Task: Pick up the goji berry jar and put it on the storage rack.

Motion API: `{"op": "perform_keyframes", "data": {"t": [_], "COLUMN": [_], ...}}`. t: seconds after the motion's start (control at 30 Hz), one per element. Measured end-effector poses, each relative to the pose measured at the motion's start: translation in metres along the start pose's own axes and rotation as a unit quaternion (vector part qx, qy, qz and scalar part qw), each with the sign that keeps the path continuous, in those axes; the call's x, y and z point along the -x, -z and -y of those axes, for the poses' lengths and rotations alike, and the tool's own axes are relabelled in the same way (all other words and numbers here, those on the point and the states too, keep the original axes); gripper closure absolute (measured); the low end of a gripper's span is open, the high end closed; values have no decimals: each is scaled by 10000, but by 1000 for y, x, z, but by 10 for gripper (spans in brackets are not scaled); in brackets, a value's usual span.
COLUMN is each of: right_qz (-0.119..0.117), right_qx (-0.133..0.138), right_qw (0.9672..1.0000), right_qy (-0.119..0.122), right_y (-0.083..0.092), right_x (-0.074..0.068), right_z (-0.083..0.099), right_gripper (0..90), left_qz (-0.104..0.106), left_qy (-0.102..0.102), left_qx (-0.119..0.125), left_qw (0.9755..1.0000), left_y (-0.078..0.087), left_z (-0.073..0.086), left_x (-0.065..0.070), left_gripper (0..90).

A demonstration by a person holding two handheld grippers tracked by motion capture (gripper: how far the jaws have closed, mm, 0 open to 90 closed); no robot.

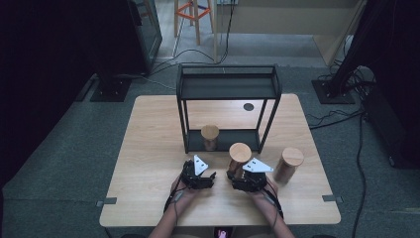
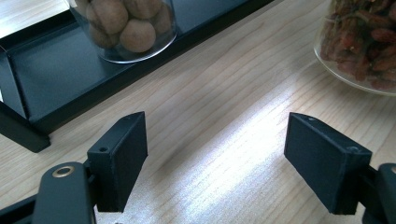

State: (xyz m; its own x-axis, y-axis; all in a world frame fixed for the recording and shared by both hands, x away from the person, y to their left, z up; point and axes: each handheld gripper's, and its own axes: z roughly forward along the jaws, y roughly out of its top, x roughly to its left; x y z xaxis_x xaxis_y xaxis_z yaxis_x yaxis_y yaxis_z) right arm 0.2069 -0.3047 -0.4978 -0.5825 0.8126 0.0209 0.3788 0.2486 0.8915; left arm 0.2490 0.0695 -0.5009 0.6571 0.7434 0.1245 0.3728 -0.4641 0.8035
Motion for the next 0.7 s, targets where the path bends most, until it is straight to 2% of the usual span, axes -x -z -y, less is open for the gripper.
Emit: {"op": "perform_keyframes", "data": {"t": [0.1, 0.23, 0.37, 0.7], "right_qz": [-7, -12, 78, 98], "right_qx": [-7, 7, -36, -62], "right_qw": [10000, 9998, 9998, 9999], "right_qy": [-22, -178, -152, -111], "right_y": [-1, -2, -4, -9], "right_x": [1, 2, -1, -2], "right_z": [-2, 1, 1, -4], "right_gripper": [247, 247, 247, 247], "left_qz": [-4, 23, 34, 44], "left_qy": [-34, -71, -83, -109], "left_qx": [-13, -46, -46, -79], "left_qw": [10000, 10000, 9999, 9999], "left_y": [0, -1, -1, -2], "left_z": [0, -2, -2, -3], "left_x": [0, 1, 1, 1], "left_gripper": [215, 215, 215, 215]}}
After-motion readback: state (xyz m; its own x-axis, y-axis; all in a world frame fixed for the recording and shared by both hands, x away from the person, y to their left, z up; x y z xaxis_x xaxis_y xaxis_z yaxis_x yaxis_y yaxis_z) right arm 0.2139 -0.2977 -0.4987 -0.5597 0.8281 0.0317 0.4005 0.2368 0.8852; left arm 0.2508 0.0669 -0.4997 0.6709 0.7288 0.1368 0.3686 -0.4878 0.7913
